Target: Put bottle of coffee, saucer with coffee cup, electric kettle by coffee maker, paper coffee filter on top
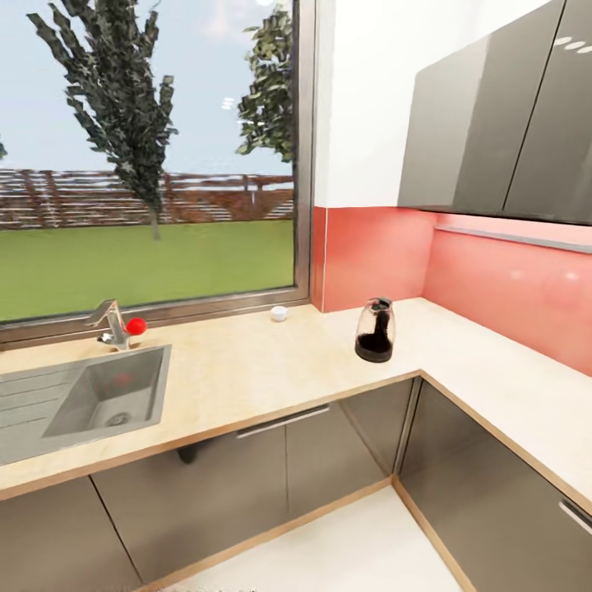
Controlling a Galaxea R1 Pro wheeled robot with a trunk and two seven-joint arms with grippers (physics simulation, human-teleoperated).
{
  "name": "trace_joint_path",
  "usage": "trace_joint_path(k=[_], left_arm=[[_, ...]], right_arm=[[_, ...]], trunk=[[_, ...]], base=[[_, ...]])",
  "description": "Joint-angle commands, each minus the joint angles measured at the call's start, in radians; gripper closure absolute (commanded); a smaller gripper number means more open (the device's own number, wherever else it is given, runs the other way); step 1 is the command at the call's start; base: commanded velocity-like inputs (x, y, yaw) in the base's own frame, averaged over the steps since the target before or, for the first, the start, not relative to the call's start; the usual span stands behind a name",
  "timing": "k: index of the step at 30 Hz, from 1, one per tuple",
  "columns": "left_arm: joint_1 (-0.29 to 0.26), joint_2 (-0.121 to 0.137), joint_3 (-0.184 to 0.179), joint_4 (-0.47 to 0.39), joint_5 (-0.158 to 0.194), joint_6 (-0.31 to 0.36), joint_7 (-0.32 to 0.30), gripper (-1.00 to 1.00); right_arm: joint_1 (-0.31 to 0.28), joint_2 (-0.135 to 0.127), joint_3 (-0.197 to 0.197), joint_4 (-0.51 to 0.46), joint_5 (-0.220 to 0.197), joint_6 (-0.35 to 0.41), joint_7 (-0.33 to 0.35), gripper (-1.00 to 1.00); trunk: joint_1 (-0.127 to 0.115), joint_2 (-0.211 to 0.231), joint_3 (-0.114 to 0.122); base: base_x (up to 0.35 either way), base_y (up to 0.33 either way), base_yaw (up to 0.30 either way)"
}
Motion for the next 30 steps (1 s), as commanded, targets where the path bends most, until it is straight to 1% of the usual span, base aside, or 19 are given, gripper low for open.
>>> trace_joint_path(k=[1,2,3,4,5,6,8,9,11,13,14,16,19,21,22,24,25,27,30], left_arm=[[0.011,0.006,-0.007,0.004,0.010,-0.003,-0.003,-1.00],[0.033,0.021,-0.008,0.011,0.008,-0.003,-0.003,-1.00],[0.056,0.042,-0.009,0.018,0.007,-0.003,-0.002,-1.00],[0.066,0.053,-0.009,0.021,0.006,-0.003,-0.001,-1.00],[0.088,0.078,-0.010,0.028,0.006,-0.002,0.002,-1.00],[0.098,0.090,-0.010,0.031,0.006,-0.002,0.003,-1.00],[0.143,0.136,-0.011,0.048,0.007,-0.001,0.007,-1.00],[0.154,0.146,-0.011,0.053,0.007,-0.001,0.007,-1.00],[0.194,0.174,-0.011,0.072,0.007,-0.002,0.008,-1.00],[0.225,0.188,-0.014,0.086,0.006,-0.002,0.009,-1.00],[0.250,0.198,-0.018,0.096,-0.004,0.000,0.032,-1.00],[0.252,0.197,-0.018,0.097,-0.010,0.001,0.057,-1.00],[0.254,0.186,-0.017,0.099,-0.027,0.014,0.121,-1.00],[0.254,0.182,-0.015,0.108,-0.043,0.048,0.170,-1.00],[0.255,0.181,-0.014,0.111,-0.045,0.061,0.181,-1.00],[0.255,0.179,-0.013,0.117,-0.049,0.103,0.203,-1.00],[0.255,0.177,-0.006,0.121,-0.049,0.195,0.226,-1.00],[0.255,0.177,-0.003,0.120,-0.048,0.218,0.229,-1.00],[0.255,0.177,0.000,0.119,-0.046,0.233,0.231,-1.00]], right_arm=[[0.001,-0.001,0.009,-0.002,-0.010,-0.001,-0.003,-1.00],[0.001,-0.002,0.009,-0.002,-0.010,-0.002,-0.002,-1.00],[0.001,-0.003,0.009,-0.002,-0.010,-0.002,-0.002,-1.00],[0.001,-0.003,0.009,-0.002,-0.010,-0.002,-0.002,-1.00],[0.001,-0.004,0.009,-0.002,-0.010,-0.002,-0.002,-1.00],[0.001,-0.004,0.009,-0.002,-0.010,-0.002,-0.002,-1.00],[0.001,-0.005,0.009,-0.002,-0.010,-0.002,-0.003,-1.00],[0.001,-0.005,0.009,-0.002,-0.010,-0.002,-0.003,-1.00],[0.001,-0.006,0.009,-0.002,-0.011,-0.002,-0.005,-1.00],[0.001,-0.006,0.009,-0.002,-0.011,-0.002,-0.006,-1.00],[0.001,-0.007,0.009,-0.001,-0.010,-0.003,-0.006,-1.00],[0.001,-0.006,0.009,-0.001,-0.009,-0.003,-0.007,-1.00],[0.001,-0.002,0.010,-0.002,-0.007,-0.003,-0.006,-1.00],[0.001,0.000,0.010,-0.002,-0.007,-0.004,-0.005,-1.00],[0.001,0.000,0.010,-0.002,-0.007,-0.004,-0.005,-1.00],[0.001,0.001,0.010,-0.002,-0.007,-0.004,-0.004,-1.00],[0.001,-0.003,0.008,-0.004,-0.009,-0.003,-0.001,-1.00],[0.000,-0.007,0.007,-0.011,-0.008,-0.001,0.000,-1.00],[-0.001,-0.014,0.006,-0.061,-0.005,-0.001,0.000,-1.00]], trunk=[[0.000,-0.001,0.000],[0.000,-0.001,0.000],[0.000,-0.001,0.000],[0.000,-0.001,0.000],[0.000,-0.001,0.000],[0.000,-0.001,0.000],[0.000,-0.001,0.000],[0.000,-0.001,0.000],[0.000,-0.001,0.000],[0.000,-0.001,0.000],[0.000,-0.001,0.000],[0.000,-0.001,-0.001],[0.000,-0.001,-0.001],[0.000,-0.001,-0.001],[0.000,-0.001,-0.001],[0.000,-0.001,-0.001],[0.000,-0.001,-0.001],[0.000,-0.001,-0.001],[0.000,-0.001,-0.001]], base=[[0.000,0.000,0.279],[0.000,0.000,0.279],[0.000,0.000,0.279],[0.000,0.000,0.279],[0.000,0.000,0.279],[0.000,0.000,0.279],[0.000,0.000,0.280],[0.000,0.000,0.280],[0.000,0.000,0.280],[0.000,0.000,0.280],[0.000,0.000,0.279],[0.000,0.000,0.279],[0.000,0.000,0.279],[0.000,0.000,0.216],[0.000,0.000,0.141],[0.000,0.000,0.081],[0.000,0.000,0.015],[0.000,0.000,0.009],[0.000,0.000,0.004]])
